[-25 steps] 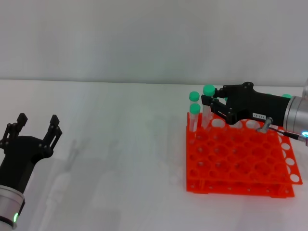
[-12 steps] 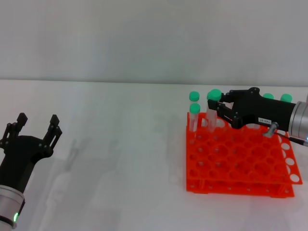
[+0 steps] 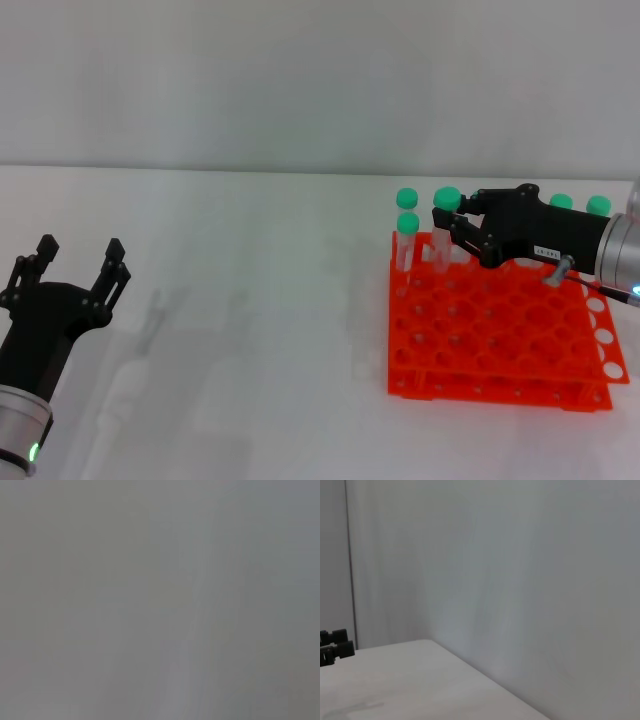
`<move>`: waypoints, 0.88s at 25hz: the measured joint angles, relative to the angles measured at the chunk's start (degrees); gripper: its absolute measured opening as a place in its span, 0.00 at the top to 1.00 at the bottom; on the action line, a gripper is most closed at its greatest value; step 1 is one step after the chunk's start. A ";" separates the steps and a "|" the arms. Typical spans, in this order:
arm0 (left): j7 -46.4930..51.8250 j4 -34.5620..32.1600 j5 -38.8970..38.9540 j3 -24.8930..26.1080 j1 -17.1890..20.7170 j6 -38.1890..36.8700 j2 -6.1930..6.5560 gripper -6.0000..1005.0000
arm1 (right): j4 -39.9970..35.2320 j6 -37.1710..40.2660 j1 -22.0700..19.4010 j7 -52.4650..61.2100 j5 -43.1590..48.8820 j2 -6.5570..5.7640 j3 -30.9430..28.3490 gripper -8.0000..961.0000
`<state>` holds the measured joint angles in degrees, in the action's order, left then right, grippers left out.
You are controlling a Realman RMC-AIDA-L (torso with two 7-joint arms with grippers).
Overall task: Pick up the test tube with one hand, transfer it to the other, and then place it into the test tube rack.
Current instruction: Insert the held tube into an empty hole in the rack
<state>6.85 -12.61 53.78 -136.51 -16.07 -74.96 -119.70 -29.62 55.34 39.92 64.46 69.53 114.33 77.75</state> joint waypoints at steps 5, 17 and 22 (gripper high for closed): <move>0.13 -0.13 0.00 -0.12 0.03 -0.17 0.00 0.22 | 0.01 -0.65 0.06 -0.08 0.00 0.03 0.09 0.74; 0.26 -0.35 0.00 -0.01 -0.18 -0.29 0.00 0.23 | 0.51 -2.19 0.01 0.25 1.45 0.60 0.32 0.73; 0.35 -0.40 0.00 0.20 -0.31 -0.29 0.00 0.22 | 1.25 -3.84 0.28 0.22 2.30 0.63 0.37 0.73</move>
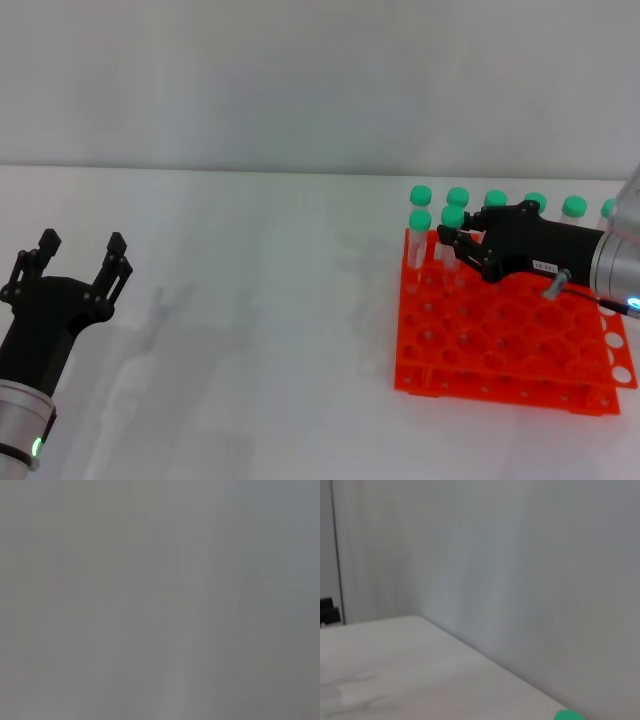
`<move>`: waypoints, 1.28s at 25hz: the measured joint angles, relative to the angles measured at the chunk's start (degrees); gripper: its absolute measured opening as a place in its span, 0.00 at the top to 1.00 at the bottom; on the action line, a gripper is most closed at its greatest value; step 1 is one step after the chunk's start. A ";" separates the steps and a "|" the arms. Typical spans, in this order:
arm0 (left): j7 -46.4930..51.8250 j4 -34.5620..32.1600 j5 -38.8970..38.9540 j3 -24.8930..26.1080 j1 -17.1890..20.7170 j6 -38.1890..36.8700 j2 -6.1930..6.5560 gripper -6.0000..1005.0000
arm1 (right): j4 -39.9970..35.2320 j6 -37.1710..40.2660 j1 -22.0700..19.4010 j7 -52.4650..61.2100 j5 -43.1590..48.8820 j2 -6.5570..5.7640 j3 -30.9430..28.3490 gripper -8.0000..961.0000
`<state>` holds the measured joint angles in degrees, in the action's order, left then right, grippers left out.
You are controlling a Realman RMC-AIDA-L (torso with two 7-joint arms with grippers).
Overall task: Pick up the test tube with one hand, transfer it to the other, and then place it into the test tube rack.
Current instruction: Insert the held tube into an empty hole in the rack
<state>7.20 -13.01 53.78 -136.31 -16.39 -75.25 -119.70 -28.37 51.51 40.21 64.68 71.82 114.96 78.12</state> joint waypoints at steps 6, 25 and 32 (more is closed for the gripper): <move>0.06 -0.08 0.00 0.00 -0.07 -0.02 0.00 0.23 | 0.12 -0.44 -0.04 0.00 1.02 0.07 0.03 0.73; 0.10 -0.70 0.00 0.09 -0.15 -0.08 0.00 0.22 | -5.53 1.07 -5.70 1.18 0.80 -0.53 -1.54 0.25; 0.10 -0.59 0.09 0.09 -0.76 -0.08 0.00 0.22 | -8.08 1.89 -8.01 1.04 0.74 -0.35 -2.11 0.10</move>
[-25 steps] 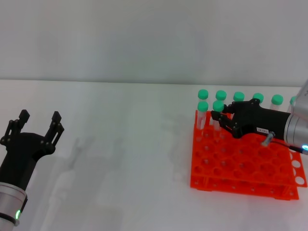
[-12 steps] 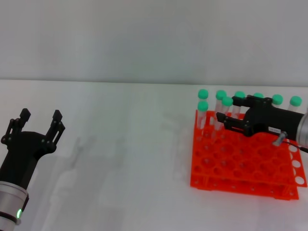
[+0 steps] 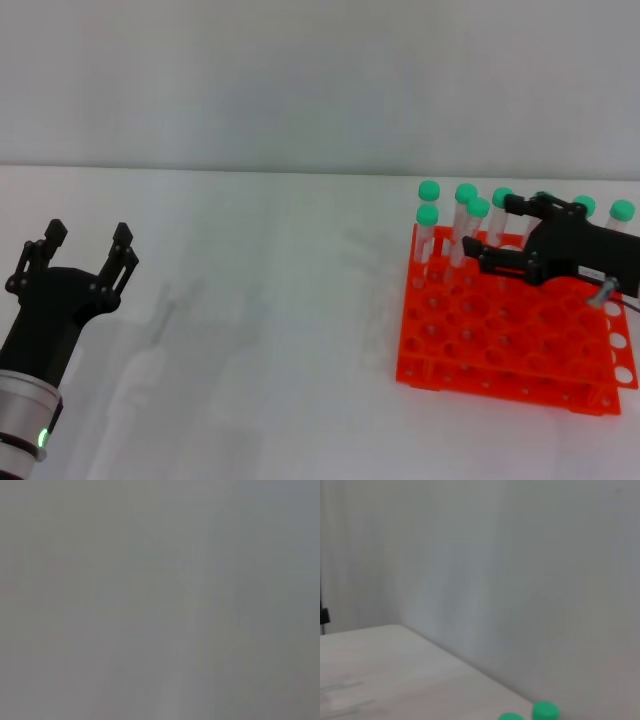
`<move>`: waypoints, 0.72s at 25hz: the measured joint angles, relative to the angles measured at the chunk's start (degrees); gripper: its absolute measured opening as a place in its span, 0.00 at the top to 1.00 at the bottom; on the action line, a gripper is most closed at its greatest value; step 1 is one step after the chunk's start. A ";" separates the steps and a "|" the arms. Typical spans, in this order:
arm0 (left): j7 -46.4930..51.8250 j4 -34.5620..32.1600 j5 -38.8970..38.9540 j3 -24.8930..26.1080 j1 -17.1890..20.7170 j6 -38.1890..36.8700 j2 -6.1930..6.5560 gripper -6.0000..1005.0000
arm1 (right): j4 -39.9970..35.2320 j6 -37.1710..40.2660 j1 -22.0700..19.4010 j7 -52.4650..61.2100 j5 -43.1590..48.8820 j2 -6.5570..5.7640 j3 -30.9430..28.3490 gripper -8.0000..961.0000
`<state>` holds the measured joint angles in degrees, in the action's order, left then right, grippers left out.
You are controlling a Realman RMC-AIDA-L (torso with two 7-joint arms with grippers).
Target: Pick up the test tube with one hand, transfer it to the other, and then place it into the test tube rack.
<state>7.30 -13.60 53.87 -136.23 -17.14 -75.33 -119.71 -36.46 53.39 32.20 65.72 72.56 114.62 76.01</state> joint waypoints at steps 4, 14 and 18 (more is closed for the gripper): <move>-0.01 0.22 0.32 0.00 0.17 0.00 0.00 0.22 | -2.32 1.33 -2.72 -0.12 -0.01 0.02 -2.91 0.09; -0.04 0.57 3.87 0.00 -2.22 0.55 0.07 0.22 | 2.02 9.33 -8.11 -12.45 -6.35 0.56 -22.92 0.09; -0.02 0.84 4.55 0.00 -3.04 0.69 0.07 0.22 | 11.90 9.33 -7.52 -27.68 -20.25 0.52 -29.51 0.09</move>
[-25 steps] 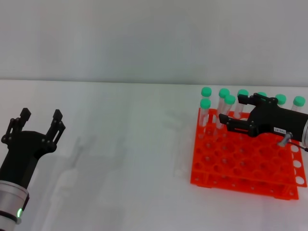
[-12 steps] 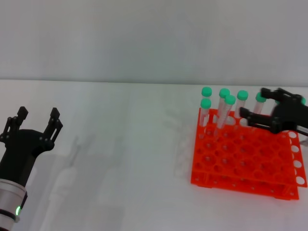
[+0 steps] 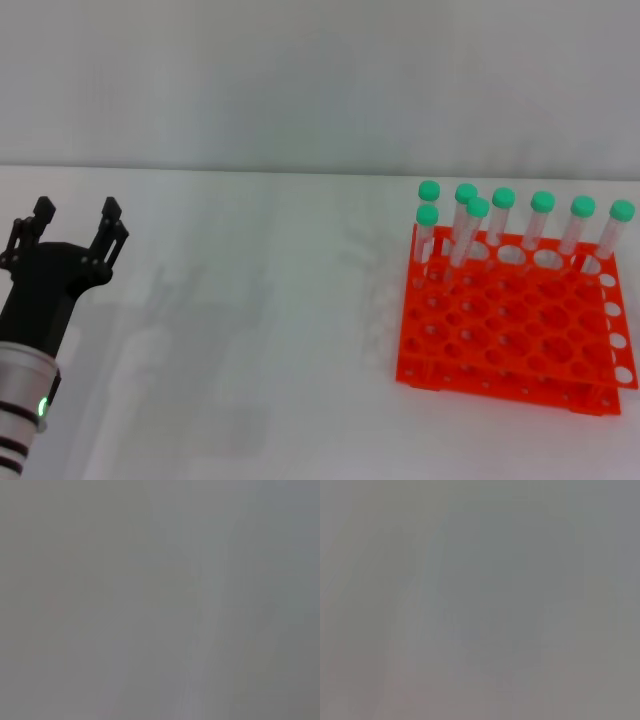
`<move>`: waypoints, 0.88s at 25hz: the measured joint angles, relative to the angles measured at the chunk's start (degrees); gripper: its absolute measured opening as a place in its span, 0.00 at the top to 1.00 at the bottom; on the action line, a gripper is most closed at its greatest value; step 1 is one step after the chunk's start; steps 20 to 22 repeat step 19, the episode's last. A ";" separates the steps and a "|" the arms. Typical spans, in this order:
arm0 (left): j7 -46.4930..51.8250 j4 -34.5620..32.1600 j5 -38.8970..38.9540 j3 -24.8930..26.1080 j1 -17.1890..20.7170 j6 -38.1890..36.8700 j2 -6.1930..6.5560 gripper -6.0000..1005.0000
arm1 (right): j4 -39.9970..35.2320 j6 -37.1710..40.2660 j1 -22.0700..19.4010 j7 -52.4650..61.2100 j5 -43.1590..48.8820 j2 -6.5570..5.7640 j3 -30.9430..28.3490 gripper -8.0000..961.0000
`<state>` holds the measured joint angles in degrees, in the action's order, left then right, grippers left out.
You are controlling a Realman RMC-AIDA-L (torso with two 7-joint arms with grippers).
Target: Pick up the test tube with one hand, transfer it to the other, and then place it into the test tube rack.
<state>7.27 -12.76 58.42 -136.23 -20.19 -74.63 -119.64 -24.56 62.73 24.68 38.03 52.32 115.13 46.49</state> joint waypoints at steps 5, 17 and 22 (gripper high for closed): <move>-0.12 0.44 0.03 0.00 -1.22 0.74 -0.05 0.22 | 6.22 -0.58 0.47 -10.47 -10.04 0.02 -1.52 0.09; 2.07 0.22 0.30 0.13 -1.61 1.40 -0.12 0.22 | 9.64 -3.05 0.76 -11.31 -15.21 0.14 -1.77 0.09; 3.40 0.29 0.71 0.39 -1.61 2.23 -0.05 0.22 | 10.50 -3.01 0.76 -11.67 -15.28 0.16 -1.79 0.09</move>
